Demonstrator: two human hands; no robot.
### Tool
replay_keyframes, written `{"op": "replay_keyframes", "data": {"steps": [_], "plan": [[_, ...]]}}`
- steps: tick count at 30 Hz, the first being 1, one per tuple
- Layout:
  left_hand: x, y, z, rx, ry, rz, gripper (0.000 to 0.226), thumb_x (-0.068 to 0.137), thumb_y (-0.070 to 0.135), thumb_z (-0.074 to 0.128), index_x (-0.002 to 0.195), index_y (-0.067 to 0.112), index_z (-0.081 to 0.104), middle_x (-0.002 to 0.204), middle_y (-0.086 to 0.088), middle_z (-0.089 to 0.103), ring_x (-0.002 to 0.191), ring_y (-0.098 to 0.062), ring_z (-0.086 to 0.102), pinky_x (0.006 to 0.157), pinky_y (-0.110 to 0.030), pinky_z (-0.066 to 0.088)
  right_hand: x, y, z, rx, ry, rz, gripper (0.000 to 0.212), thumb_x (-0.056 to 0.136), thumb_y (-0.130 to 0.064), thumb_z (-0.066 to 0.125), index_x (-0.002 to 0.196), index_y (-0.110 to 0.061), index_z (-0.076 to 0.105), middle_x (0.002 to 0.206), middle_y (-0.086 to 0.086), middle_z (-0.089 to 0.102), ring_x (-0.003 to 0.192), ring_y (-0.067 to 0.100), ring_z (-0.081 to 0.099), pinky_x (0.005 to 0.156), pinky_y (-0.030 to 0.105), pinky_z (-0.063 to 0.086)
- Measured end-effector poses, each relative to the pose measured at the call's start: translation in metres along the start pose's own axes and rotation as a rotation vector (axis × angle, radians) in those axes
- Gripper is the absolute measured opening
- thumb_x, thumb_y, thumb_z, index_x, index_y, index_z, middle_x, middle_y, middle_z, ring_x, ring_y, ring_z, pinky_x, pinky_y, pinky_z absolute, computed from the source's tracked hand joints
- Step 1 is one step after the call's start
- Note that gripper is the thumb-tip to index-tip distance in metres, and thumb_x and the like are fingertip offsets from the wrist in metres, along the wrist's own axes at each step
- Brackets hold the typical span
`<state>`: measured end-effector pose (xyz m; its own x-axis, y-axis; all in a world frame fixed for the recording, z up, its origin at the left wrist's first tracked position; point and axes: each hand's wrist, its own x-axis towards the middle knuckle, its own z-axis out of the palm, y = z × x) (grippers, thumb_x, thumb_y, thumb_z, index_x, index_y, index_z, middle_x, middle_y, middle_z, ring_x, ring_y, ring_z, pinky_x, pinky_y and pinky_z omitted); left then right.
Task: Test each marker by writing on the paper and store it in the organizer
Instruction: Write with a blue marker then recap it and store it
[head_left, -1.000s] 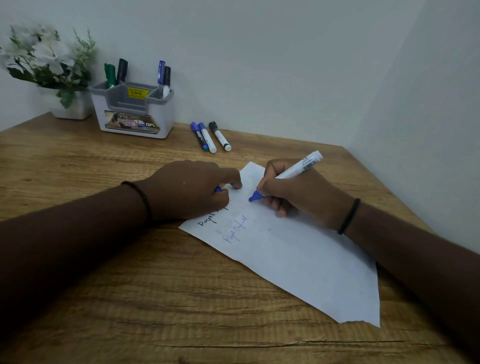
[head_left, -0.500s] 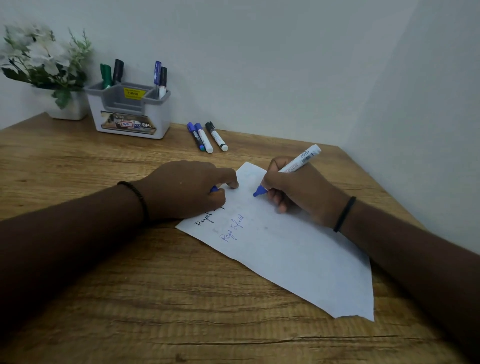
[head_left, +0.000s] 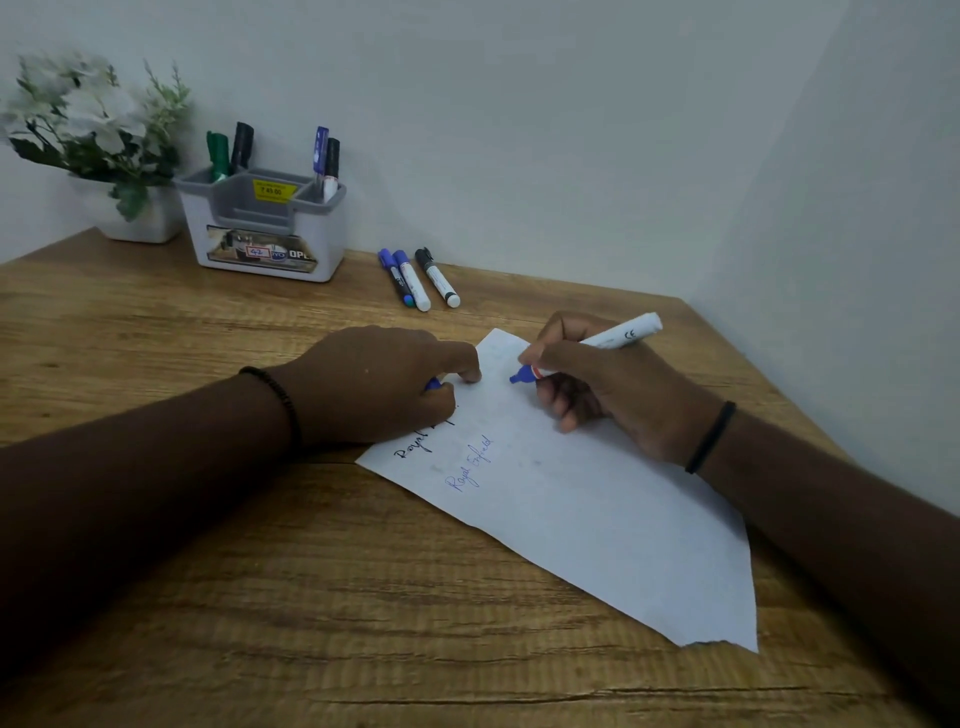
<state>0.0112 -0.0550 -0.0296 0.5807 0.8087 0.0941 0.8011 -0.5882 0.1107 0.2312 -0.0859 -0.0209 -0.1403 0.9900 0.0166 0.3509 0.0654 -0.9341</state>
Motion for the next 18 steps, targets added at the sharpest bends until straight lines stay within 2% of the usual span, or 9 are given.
{"op": "replay_keyframes", "data": {"steps": [2, 4, 8, 12, 18], "plan": [[0.0002, 0.0003, -0.0001, 0.001, 0.001, -0.003, 0.031, 0.094, 0.038, 0.042, 0.125, 0.045, 0.045, 0.099, 0.010, 0.057, 0.079, -0.007, 0.053, 0.061, -0.022, 0.039, 0.0012, 0.0003, 0.0018, -0.029, 0.019, 0.010, 0.003, 0.089, -0.005, 0.062, 0.087, -0.004, 0.060, 0.064, 0.008, 0.062, 0.053, 0.017, 0.054, 0.048, 0.027, 0.048], [0.0003, 0.0004, 0.0003, -0.001, -0.003, -0.003, 0.031, 0.095, 0.038, 0.042, 0.125, 0.044, 0.045, 0.101, 0.009, 0.058, 0.079, -0.008, 0.053, 0.063, -0.022, 0.041, 0.0020, 0.0007, 0.0032, -0.054, 0.017, 0.013, 0.006, 0.086, -0.002, 0.062, 0.082, -0.006, 0.062, 0.062, 0.009, 0.060, 0.052, 0.017, 0.052, 0.048, 0.027, 0.047], [0.0004, 0.0000, -0.0003, -0.006, -0.007, -0.009, 0.031, 0.095, 0.038, 0.042, 0.125, 0.044, 0.045, 0.100, 0.009, 0.058, 0.080, -0.008, 0.054, 0.062, -0.021, 0.040, 0.0044, -0.0008, 0.0064, -0.115, 0.049, 0.007, 0.011, 0.083, -0.004, 0.061, 0.081, 0.006, 0.057, 0.059, 0.006, 0.058, 0.052, 0.018, 0.050, 0.046, 0.024, 0.043], [0.0002, 0.0021, -0.0003, 0.006, -0.009, -0.012, 0.032, 0.095, 0.038, 0.042, 0.125, 0.044, 0.045, 0.102, 0.009, 0.059, 0.080, -0.008, 0.054, 0.065, -0.022, 0.043, 0.0049, -0.0007, 0.0074, -0.113, 0.064, 0.004, 0.012, 0.082, -0.006, 0.061, 0.071, -0.007, 0.056, 0.058, 0.005, 0.058, 0.052, 0.020, 0.050, 0.047, 0.025, 0.043], [0.0008, 0.0011, 0.0001, 0.013, -0.018, -0.016, 0.032, 0.095, 0.038, 0.042, 0.126, 0.045, 0.043, 0.105, 0.008, 0.059, 0.081, -0.007, 0.054, 0.068, -0.024, 0.046, 0.0041, -0.0012, 0.0048, -0.083, 0.034, 0.007, 0.016, 0.084, -0.006, 0.063, 0.070, -0.010, 0.056, 0.063, 0.008, 0.060, 0.053, 0.018, 0.052, 0.048, 0.026, 0.046]]}}
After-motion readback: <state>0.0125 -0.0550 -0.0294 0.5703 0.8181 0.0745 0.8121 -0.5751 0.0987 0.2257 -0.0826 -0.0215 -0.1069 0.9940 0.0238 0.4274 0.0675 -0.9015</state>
